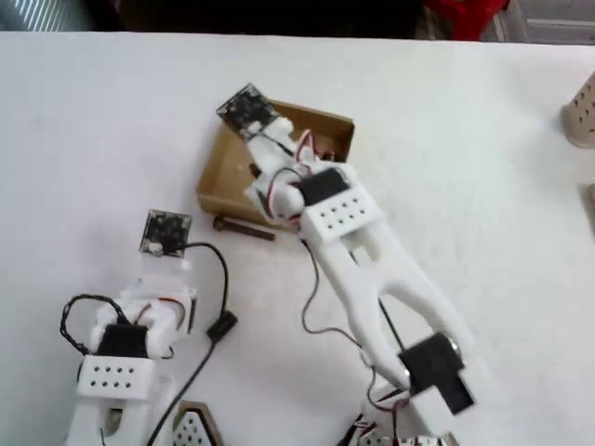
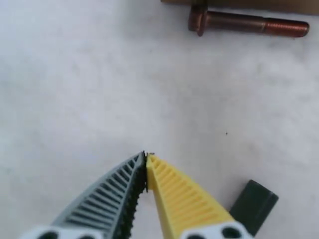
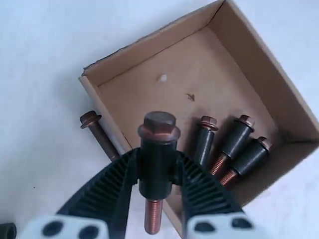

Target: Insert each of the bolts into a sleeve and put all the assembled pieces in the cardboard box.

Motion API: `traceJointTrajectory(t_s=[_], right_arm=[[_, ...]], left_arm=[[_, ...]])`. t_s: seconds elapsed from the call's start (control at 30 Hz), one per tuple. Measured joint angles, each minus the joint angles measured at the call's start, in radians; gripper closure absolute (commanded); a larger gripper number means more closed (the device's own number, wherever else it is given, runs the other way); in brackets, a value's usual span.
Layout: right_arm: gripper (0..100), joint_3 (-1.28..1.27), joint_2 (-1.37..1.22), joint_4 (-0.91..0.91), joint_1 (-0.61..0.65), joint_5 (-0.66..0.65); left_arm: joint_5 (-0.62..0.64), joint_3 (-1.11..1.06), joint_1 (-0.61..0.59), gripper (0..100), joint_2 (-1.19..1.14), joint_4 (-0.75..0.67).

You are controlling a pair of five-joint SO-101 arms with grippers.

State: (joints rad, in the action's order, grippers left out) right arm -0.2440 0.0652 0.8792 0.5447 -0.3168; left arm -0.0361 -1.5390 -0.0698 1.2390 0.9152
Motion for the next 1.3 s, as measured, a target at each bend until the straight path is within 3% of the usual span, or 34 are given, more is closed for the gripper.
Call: traceJointTrajectory(t_s=[0.57, 0.77, 0.93, 1.3], right_arm=[[97.6, 0.117, -0.350, -0.187, -0.054, -0.003], [83.3, 0.118, -0.376, -0.187, -0.054, -0.003], [86.7, 0.135, -0.373, -0.187, -0.054, -0.003], [89.3, 0.137, -0.181, 0.054, -0.046, -0.003]], left_arm=[[0.000, 0.000, 0.000, 98, 0.000, 0.000], [0.000, 0.000, 0.000, 98, 0.000, 0.000], [0.000, 0.000, 0.000, 98, 0.000, 0.000], [0.000, 0.000, 0.000, 98, 0.000, -0.035]])
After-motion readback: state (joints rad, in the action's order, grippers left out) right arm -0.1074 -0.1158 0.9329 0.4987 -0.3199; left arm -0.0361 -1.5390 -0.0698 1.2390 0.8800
